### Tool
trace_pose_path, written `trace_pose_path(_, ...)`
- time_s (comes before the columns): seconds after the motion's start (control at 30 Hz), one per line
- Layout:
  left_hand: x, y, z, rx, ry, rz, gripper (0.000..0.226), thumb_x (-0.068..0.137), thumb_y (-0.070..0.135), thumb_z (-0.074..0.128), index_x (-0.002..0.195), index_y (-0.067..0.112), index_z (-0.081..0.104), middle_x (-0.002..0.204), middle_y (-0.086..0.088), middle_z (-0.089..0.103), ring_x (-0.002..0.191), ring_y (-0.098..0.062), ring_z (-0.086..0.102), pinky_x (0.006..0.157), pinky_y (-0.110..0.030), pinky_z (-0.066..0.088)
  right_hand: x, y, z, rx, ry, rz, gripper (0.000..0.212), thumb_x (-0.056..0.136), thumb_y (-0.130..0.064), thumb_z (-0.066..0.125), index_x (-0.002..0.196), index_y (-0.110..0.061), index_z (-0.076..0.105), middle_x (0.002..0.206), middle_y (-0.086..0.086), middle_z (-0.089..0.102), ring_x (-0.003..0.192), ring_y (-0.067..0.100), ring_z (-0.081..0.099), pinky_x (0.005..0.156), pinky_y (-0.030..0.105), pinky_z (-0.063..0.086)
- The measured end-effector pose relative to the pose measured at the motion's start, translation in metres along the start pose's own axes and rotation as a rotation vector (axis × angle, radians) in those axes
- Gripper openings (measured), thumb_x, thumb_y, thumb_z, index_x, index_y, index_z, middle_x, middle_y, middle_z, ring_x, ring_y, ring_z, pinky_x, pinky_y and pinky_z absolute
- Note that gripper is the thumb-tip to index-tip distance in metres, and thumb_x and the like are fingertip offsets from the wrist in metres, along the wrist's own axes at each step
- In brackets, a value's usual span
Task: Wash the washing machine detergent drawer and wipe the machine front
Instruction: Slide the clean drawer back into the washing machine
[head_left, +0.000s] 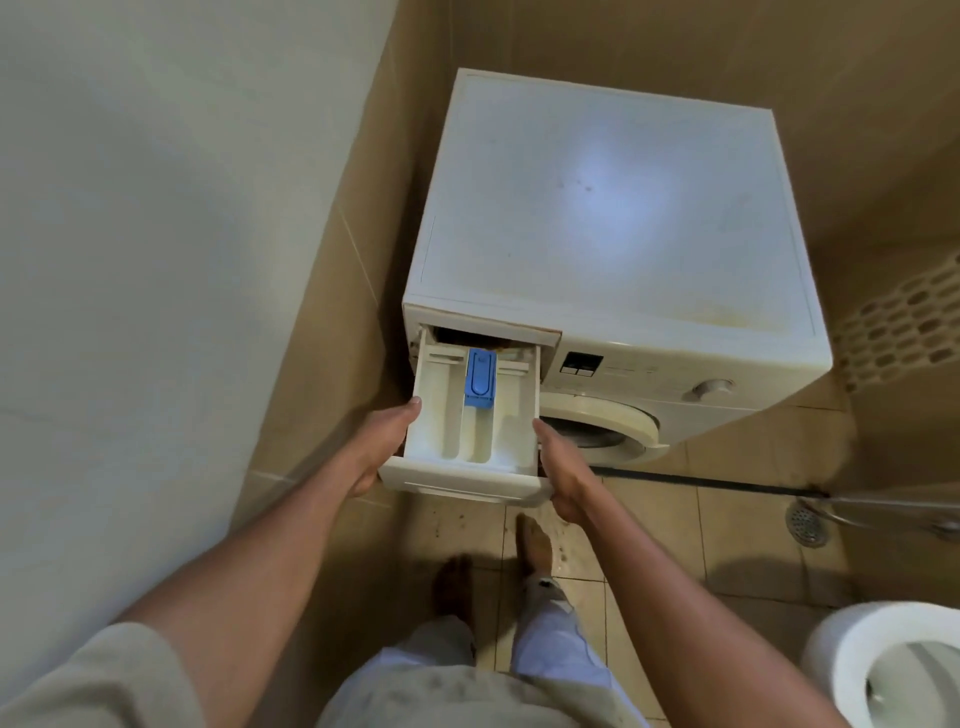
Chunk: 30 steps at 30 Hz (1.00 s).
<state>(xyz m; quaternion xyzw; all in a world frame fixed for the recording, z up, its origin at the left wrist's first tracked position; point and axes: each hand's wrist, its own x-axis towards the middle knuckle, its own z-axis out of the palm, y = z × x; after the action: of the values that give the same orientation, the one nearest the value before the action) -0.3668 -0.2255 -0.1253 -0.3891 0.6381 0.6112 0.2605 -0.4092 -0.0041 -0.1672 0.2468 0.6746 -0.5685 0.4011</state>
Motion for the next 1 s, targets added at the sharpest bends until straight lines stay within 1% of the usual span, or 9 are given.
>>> trace_pose_path(0.07, 0.004, 0.006, -0.003, 0.013, 0.007, -0.003, 0.049, 0.103, 0.049, 0.044, 0.137, 0.016, 0.059, 0.130, -0.001, 0.065, 0.114, -0.022, 0.060, 0.078, -0.032, 0.049, -0.001, -0.007, 0.003, 0.020, 0.009, 0.019, 0.057, 0.101, -0.052, 0.037, 0.148, -0.020, 0.041, 0.142, 0.006, 0.052, 0.123, 0.029, 0.054, 0.109, 0.052, 0.043)
trace_pose_path(0.13, 0.007, 0.008, -0.003, 0.004, 0.016, -0.011, 0.046, 0.104, 0.047, 0.043, 0.133, 0.017, 0.062, 0.118, 0.001, 0.069, 0.102, -0.020, 0.063, 0.074, -0.032, 0.049, 0.000, -0.011, 0.003, 0.029, 0.005, 0.012, 0.050, 0.104, -0.046, 0.035, 0.145, -0.019, 0.043, 0.133, 0.003, 0.053, 0.119, 0.025, 0.054, 0.107, 0.050, 0.045)
trace_pose_path(0.33, 0.014, 0.011, 0.003, -0.007, 0.043, 0.013, 0.040, 0.108, 0.035, 0.039, 0.140, 0.017, 0.055, 0.103, 0.008, 0.064, 0.090, -0.011, 0.058, 0.072, -0.031, 0.046, 0.009, -0.020, -0.003, -0.030, 0.038, -0.020, 0.036, 0.104, -0.041, 0.034, 0.127, -0.021, 0.054, 0.122, 0.011, 0.060, 0.110, 0.031, 0.059, 0.077, 0.039, 0.057)
trace_pose_path(0.47, 0.020, 0.009, 0.006, 0.016, 0.053, 0.032, 0.037, 0.108, 0.023, 0.040, 0.140, 0.010, 0.055, 0.129, -0.005, 0.064, 0.099, -0.014, 0.060, 0.082, -0.029, 0.046, 0.013, -0.018, -0.003, -0.099, 0.080, -0.067, 0.039, 0.104, -0.038, 0.036, 0.132, -0.019, 0.055, 0.130, 0.009, 0.059, 0.115, 0.029, 0.057, 0.104, 0.052, 0.048)
trace_pose_path(0.57, 0.025, 0.007, 0.004, 0.067, 0.083, 0.058, 0.041, 0.106, 0.017, 0.044, 0.146, 0.006, 0.046, 0.146, -0.009, 0.054, 0.129, -0.022, 0.052, 0.104, -0.030, 0.038, 0.012, -0.016, -0.002, -0.110, 0.099, -0.102, 0.041, 0.106, -0.030, 0.036, 0.142, -0.017, 0.050, 0.137, 0.007, 0.057, 0.120, 0.025, 0.055, 0.109, 0.049, 0.043)
trace_pose_path(0.63, 0.027, 0.007, 0.001, 0.089, 0.086, 0.060, 0.044, 0.106, 0.016, 0.046, 0.148, 0.006, 0.043, 0.150, -0.010, 0.050, 0.137, -0.023, 0.046, 0.108, -0.031, 0.035, 0.009, -0.015, 0.001, -0.099, 0.111, -0.112, 0.041, 0.107, -0.027, 0.036, 0.145, -0.015, 0.047, 0.137, 0.004, 0.057, 0.114, 0.019, 0.056, 0.108, 0.040, 0.043)
trace_pose_path(0.73, 0.029, 0.009, -0.003, 0.121, 0.065, 0.064, 0.043, 0.106, 0.014, 0.047, 0.147, 0.005, 0.044, 0.148, -0.011, 0.052, 0.122, -0.016, 0.052, 0.101, -0.028, 0.039, 0.002, -0.016, 0.004, -0.073, 0.115, -0.140, 0.040, 0.108, -0.022, 0.035, 0.145, -0.012, 0.045, 0.123, -0.003, 0.053, 0.091, 0.005, 0.050, 0.093, 0.029, 0.039)
trace_pose_path(0.87, 0.033, 0.006, -0.008, 0.130, 0.048, 0.057, 0.042, 0.105, 0.015, 0.047, 0.146, 0.006, 0.045, 0.145, -0.011, 0.055, 0.110, -0.012, 0.052, 0.093, -0.026, 0.041, 0.002, -0.015, 0.006, -0.061, 0.127, -0.144, 0.041, 0.108, -0.021, 0.036, 0.147, -0.013, 0.043, 0.134, 0.005, 0.054, 0.091, 0.006, 0.048, 0.089, 0.029, 0.040)
trace_pose_path(1.0, 0.034, 0.008, -0.010, 0.127, 0.059, 0.061, 0.043, 0.105, 0.016, 0.048, 0.147, 0.006, 0.045, 0.144, -0.010, 0.055, 0.113, -0.014, 0.052, 0.092, -0.028, 0.041, -0.002, -0.010, 0.009, -0.003, 0.133, -0.116, 0.040, 0.108, -0.022, 0.035, 0.147, -0.017, 0.044, 0.114, -0.005, 0.060, 0.095, 0.011, 0.057, 0.089, 0.034, 0.051)
